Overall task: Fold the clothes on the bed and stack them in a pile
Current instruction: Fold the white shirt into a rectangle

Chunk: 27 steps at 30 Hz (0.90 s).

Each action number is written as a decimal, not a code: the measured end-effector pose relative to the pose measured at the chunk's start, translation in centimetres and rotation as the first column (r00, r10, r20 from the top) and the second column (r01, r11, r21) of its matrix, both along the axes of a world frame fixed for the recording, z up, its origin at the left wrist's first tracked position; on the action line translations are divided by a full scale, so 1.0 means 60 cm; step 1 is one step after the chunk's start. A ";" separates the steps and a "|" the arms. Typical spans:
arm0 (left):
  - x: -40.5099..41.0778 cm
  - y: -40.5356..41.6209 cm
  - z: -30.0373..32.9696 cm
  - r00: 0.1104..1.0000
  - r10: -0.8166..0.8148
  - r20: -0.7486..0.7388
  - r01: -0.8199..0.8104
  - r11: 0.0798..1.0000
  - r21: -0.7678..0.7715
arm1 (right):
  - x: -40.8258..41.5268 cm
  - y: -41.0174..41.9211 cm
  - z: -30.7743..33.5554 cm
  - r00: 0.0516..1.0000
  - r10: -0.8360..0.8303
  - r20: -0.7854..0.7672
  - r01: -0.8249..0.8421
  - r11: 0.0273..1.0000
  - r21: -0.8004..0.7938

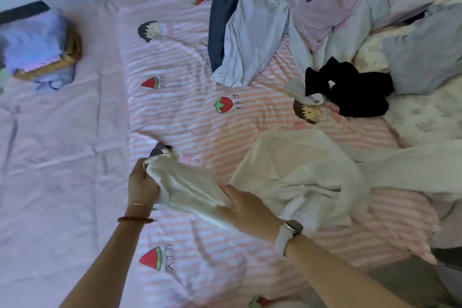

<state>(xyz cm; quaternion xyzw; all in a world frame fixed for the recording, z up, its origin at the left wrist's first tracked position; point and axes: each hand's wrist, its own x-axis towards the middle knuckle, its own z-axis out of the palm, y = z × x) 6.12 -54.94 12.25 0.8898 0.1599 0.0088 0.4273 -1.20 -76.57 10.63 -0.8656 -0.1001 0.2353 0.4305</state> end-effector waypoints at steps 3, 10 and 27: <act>-0.046 0.143 0.014 0.997 -0.065 -0.032 0.071 0.956 0.286 | -0.024 0.091 0.036 0.997 0.060 0.040 -0.065 0.987 0.149; -0.138 0.344 -0.074 0.350 -0.150 -0.925 0.803 0.557 0.213 | -0.031 0.132 -0.050 1.000 -0.008 0.022 0.018 0.872 -0.490; 0.030 -0.037 -0.204 0.669 -0.591 -0.451 0.714 0.680 0.170 | -0.045 -0.021 -0.159 0.648 -0.755 0.100 0.700 0.538 -0.469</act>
